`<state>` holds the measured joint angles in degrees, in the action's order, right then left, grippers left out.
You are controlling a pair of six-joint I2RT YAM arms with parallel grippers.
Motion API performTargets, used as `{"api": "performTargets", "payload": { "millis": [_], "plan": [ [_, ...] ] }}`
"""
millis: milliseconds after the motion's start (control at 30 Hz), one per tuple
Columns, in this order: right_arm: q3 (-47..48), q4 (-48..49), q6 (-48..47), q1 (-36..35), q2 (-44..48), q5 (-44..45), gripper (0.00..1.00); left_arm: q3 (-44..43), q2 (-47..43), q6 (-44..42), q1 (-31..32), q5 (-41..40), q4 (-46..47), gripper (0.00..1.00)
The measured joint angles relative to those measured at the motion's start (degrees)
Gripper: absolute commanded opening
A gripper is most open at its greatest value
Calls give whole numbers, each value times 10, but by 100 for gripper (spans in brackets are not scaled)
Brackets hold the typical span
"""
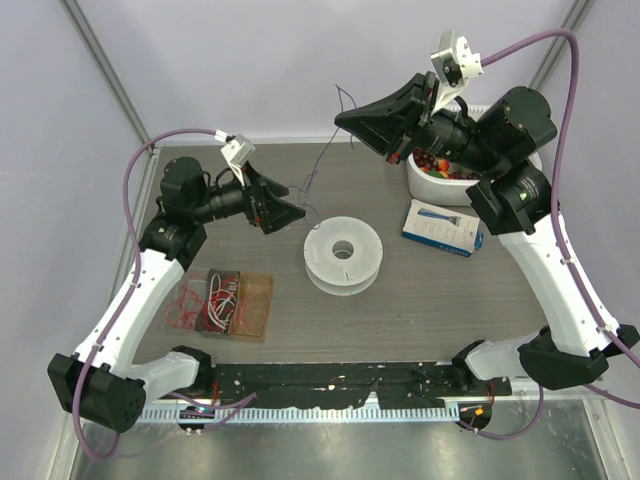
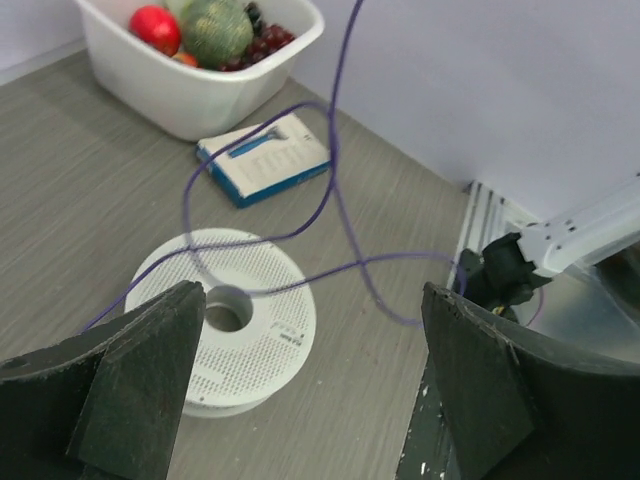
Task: Wrap the cables
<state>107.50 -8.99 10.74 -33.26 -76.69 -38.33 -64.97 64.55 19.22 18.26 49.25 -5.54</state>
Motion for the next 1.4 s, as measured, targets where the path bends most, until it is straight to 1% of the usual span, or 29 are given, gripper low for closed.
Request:
{"api": "performTargets", "payload": {
  "millis": [167,300,367,400,467,500,567,700,733,767,800,833,867,933,1000,1033,1100,1133,1167,1200,1233,1300,1333,1400],
  "plan": [
    [9,12,5,0,-9,-1,1,9,1,-59,0,-32,-50,77],
    [9,15,6,0,-9,-1,1,7,1,-124,0,-13,-75,77],
    [9,16,6,0,-9,-1,1,2,1,-183,0,13,-93,78],
    [9,16,6,0,-9,-1,1,1,1,-191,1,16,-95,79],
    [9,17,6,0,-9,-1,1,-12,3,-235,12,17,-117,82],
    [9,17,6,0,-9,-1,1,-22,6,-255,21,14,-125,85],
    [9,17,5,0,-9,-1,1,-36,13,-276,42,10,-133,92],
    [10,17,6,0,-9,-1,1,-61,34,-289,92,-14,-137,95],
    [10,17,7,0,-9,-1,1,-62,39,-289,99,-20,-137,95],
    [11,17,9,0,-9,-1,1,-62,45,-288,107,-27,-139,91],
    [14,17,11,0,-9,-1,1,-62,53,-288,113,-33,-144,82],
    [17,17,14,0,-9,-1,1,-62,63,-289,118,-41,-153,71],
    [20,17,15,0,-9,0,1,-61,69,-293,120,-47,-163,56],
    [28,22,17,0,-9,0,1,-54,85,-315,121,-69,-189,32],
    [33,27,17,0,-9,2,1,-34,90,-349,121,-92,-221,15],
    [34,30,17,0,-9,3,1,-26,90,-353,121,-99,-232,8],
    [34,31,16,0,-8,9,1,-6,80,-372,121,-110,-249,2],
    [33,31,15,0,-8,11,1,4,70,-378,121,-114,-255,1],
    [31,32,14,0,-7,14,1,12,57,-384,121,-118,-261,2],
    [28,32,14,0,-5,16,1,18,45,-390,121,-118,-264,7],
    [24,32,14,1,-2,19,1,23,27,-395,121,-116,-267,26],
    [18,32,14,3,1,23,1,27,-10,-411,121,-101,-275,49],
    [16,32,13,3,2,23,1,28,-29,-414,121,-89,-277,56],
    [13,32,12,4,5,25,1,28,-62,-410,121,-66,-272,66]
  ]
}}
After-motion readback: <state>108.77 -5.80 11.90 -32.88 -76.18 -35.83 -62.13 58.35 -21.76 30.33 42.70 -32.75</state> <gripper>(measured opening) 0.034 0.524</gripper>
